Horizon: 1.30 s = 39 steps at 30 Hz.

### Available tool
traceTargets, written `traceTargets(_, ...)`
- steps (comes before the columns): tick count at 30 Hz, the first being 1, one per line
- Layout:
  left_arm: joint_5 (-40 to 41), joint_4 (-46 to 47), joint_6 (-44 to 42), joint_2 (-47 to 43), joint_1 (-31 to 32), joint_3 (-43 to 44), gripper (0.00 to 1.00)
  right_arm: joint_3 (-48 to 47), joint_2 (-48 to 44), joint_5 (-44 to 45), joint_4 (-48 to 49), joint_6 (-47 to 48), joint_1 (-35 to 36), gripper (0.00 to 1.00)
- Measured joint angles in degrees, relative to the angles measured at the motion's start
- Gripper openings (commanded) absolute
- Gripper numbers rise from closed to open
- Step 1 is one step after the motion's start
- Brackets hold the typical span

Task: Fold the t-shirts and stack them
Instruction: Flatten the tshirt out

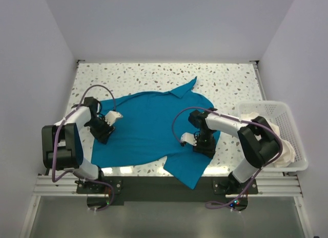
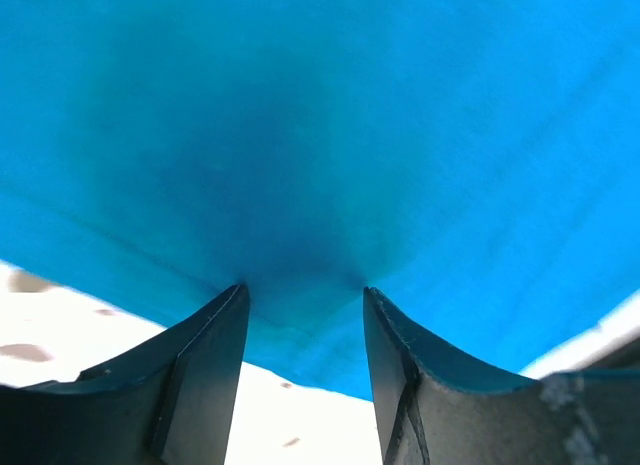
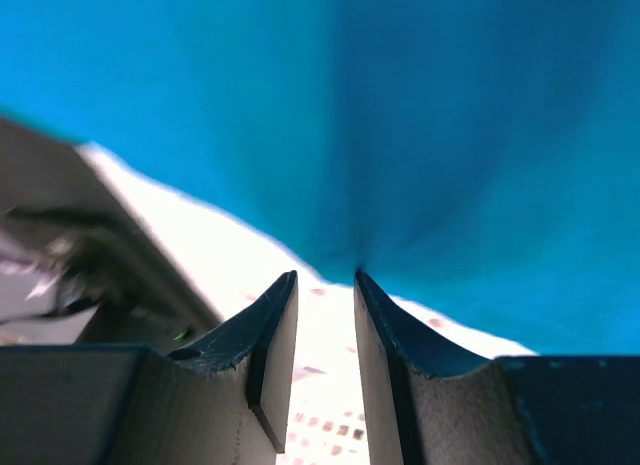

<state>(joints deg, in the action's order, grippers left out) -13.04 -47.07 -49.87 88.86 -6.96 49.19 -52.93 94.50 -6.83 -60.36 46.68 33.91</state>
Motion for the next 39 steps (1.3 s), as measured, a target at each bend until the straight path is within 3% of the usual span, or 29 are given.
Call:
traceTargets(4,-2.29,-5.75,-1.77,-0.15,-0.24,1.14,0.6,-2.91,-1.86,-3.98,-6.8,1.27,0.42,0.35)
traceTargets(7,-6.08,-8.68,-0.55,1.03,-0.63,8.81,0.61,-11.28,-1.88,-8.17,-10.01,0.85,-1.99,0.36)
traceTargets(12,-10.88,-0.63,6.05,6.75,-0.87,26.01,0.57,-27.04,2.91,-11.76,-8.44,-3.21,-8.81,0.35)
traceTargets(18,-11.21,4.48,10.51,20.15,-0.9,38.32,0.52,-33.09,13.55,-11.1,-4.79,-8.22,-10.71,0.34)
traceTargets(24,-9.97,3.98,11.28,28.3,-0.87,41.44,0.49,-33.62,19.65,-10.34,-4.22,-10.82,-10.67,0.34)
traceTargets(30,-6.8,3.74,10.03,29.07,-0.87,41.46,0.48,-31.95,19.89,-9.16,-3.69,-11.13,-10.67,0.34)
traceTargets(39,-4.57,1.99,5.62,29.2,-0.87,41.0,0.36,-27.23,19.89,-5.92,-3.19,-10.51,-10.67,0.34)
